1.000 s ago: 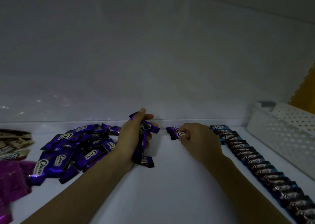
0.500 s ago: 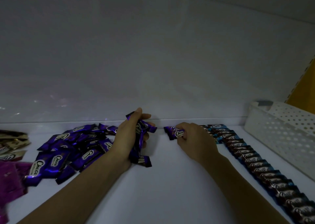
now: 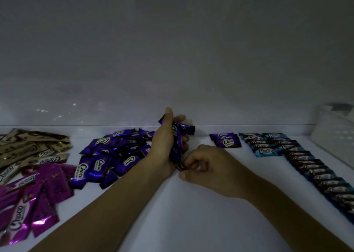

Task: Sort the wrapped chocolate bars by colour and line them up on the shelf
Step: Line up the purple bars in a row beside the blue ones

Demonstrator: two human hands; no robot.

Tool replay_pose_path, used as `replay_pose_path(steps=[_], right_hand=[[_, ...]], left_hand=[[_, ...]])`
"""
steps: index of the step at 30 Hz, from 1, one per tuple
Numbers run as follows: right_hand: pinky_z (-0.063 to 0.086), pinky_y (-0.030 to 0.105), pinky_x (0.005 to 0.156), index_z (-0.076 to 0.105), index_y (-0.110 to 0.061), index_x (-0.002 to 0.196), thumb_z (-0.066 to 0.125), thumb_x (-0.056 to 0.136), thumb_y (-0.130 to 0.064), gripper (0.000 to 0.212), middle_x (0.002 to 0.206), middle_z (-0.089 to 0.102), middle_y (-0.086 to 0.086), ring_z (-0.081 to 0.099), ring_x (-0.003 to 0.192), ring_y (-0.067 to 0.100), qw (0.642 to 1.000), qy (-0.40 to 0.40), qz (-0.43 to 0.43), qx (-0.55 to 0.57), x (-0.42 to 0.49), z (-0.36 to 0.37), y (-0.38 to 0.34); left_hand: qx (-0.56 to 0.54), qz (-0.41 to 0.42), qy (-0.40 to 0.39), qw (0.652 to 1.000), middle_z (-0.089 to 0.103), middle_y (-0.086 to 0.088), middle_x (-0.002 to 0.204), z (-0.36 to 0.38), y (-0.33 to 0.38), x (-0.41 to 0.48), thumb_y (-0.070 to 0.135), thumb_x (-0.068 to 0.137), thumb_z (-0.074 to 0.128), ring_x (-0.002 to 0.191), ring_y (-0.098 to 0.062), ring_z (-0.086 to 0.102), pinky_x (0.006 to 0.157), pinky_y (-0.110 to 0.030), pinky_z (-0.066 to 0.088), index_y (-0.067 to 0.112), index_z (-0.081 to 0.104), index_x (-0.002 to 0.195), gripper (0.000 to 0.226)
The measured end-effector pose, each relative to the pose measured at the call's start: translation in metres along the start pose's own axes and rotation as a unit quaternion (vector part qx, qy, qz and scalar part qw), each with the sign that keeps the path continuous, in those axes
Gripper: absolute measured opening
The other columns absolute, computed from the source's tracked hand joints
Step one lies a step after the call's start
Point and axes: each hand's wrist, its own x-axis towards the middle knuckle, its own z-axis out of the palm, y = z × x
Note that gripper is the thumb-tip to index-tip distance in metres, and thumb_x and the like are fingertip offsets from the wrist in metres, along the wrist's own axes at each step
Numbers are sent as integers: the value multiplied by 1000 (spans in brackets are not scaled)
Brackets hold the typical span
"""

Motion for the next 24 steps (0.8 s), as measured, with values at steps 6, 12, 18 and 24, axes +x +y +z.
replay_pose_path(steps=[6, 12, 18, 24], right_hand=[[49, 15, 57, 69, -14, 81, 61, 89, -9, 12, 64, 69, -1, 65, 60, 6, 979, -60, 99, 168, -2, -31, 13], [47, 18, 63, 74, -21, 90, 73, 80, -18, 10, 76, 71, -7, 62, 65, 2, 995, 30, 87, -37, -5, -48, 35], [40, 9, 62, 63, -22, 119, 74, 79, -31, 42, 86, 59, -18, 55, 71, 0, 991, 12, 106, -80, -6, -50, 40], [39, 12, 60, 72, -21, 85, 77, 76, -26, 12, 71, 56, -17, 54, 63, -4, 988, 46, 79, -127, -7, -45, 39]], left_hand=[[-21, -4, -13, 1000, 65, 2, 62, -3, -1, 4, 53, 94, 45, 42, -8, 47, 40, -19, 39, 15, 63, 102, 43], [19, 10, -11, 1000, 67, 1, 65, 0, -4, 7, 52, 96, 43, 43, -8, 48, 41, -20, 39, 16, 65, 97, 42], [65, 24, -12, 998, 67, 0, 69, 1, -5, 6, 55, 95, 42, 45, -8, 50, 45, -23, 39, 20, 68, 94, 43], [103, 37, -25, 994, 66, -8, 77, 1, -10, 8, 55, 93, 46, 44, -11, 51, 41, -22, 38, 21, 69, 94, 41]])
